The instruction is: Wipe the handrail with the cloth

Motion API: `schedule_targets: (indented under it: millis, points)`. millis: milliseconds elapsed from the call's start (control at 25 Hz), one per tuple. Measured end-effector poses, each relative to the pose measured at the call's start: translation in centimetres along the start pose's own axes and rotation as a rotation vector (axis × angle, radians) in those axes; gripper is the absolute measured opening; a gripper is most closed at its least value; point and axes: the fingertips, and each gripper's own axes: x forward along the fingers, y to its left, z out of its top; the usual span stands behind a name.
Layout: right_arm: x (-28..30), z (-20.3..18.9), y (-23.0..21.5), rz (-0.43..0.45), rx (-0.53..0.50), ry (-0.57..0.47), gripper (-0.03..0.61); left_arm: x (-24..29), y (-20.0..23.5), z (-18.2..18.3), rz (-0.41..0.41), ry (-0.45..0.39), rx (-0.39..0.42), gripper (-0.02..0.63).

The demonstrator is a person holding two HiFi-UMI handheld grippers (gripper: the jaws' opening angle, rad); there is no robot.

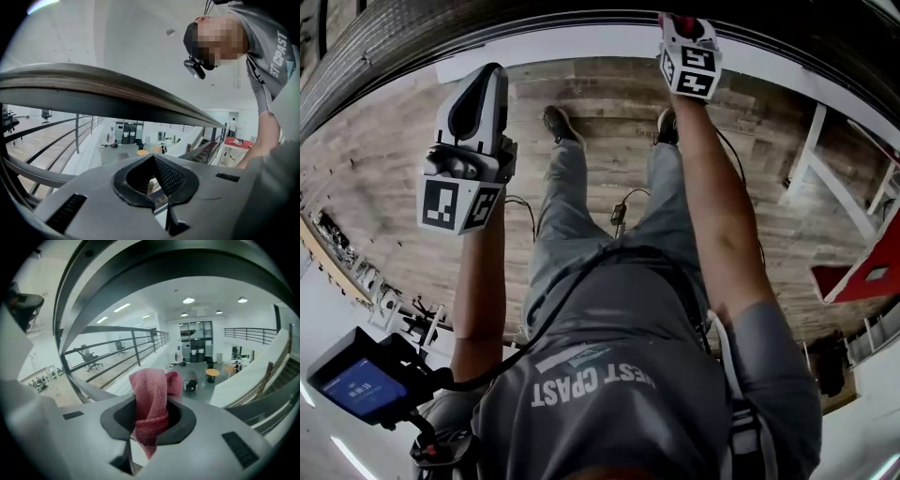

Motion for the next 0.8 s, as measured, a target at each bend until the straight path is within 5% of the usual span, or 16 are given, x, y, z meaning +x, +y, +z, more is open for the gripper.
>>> schedule_targets:
  millis: [120,240,320,480,600,680,800]
  points:
    - [2.2,1.3,8.7,0.147,-0.029,-0.025,0.069,0.5,-0.1,0.5,-0.032,-0.004,0.033,0.005]
    - [3.5,1.2,12.4,0.236,-0.077,0.007,0.069,0.6,0.6,-0.2,-0.062,0.008,0.031,0.005]
    - [1.7,0.4,8.2,0.169,-0.056,0.021,0.07,1.0,-0.2,-0.8,-0.088,0.019,0.02,0.005]
    - [-5.2,-1.7,-10.9,-0.156,0.04,-0.024,0.069,2.5,-2.8,0.1,-0.114,-0.008,-0.002,0.005]
    - [-6.5,-3.2,-15.7,-0.254,0.126,0.033,0.069,2.3,-2.4,0.2,-0.096,-0.01,-0.003,0.005]
    - [-4.9,-2.8,-12.9,-0.222,0.099,0.015,0.069,2.1,-2.1,0.3,-0.088,-0.018,-0.013,0.005]
    - [-0.9,-1.0,-2.2,-0.055,0.05,-0.017,0.069,1.7,-1.8,0.1,-0.079,-0.007,-0.016,0.005]
